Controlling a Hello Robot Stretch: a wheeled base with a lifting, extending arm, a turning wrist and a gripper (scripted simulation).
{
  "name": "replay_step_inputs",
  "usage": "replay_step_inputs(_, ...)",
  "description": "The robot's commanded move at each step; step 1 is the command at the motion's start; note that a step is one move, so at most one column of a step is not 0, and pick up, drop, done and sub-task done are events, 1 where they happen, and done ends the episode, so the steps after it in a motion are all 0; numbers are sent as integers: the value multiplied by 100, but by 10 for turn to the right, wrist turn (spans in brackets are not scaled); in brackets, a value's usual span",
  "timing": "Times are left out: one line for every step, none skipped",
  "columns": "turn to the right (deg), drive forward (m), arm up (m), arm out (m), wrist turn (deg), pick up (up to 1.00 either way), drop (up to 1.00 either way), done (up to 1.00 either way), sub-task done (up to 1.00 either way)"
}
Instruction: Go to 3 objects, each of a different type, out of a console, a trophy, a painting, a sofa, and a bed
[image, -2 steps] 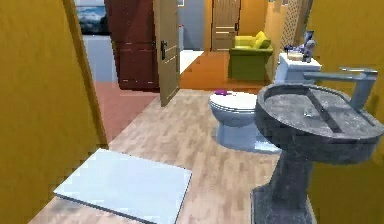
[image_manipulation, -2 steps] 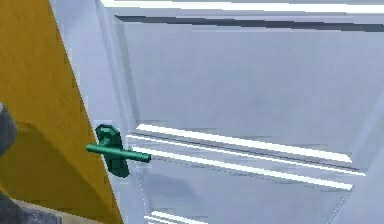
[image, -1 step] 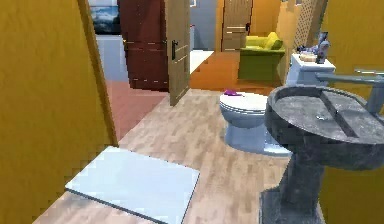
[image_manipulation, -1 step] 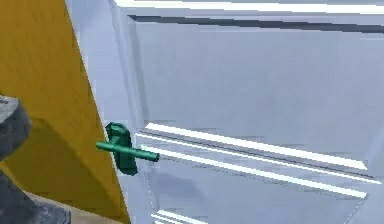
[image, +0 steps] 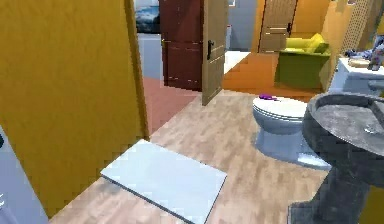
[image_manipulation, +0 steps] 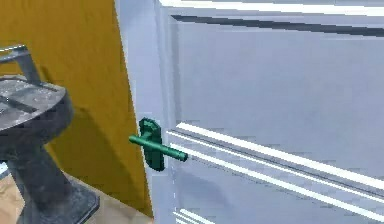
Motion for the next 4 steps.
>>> replay_step_inputs(0,65,0,0,0,0,0,0,0)
replay_step_inputs(120,0,0,0,0,0,0,0,0)
replay_step_inputs(0,100,0,0,0,0,0,0,0)
replay_step_inputs(0,40,0,0,0,0,0,0,0)
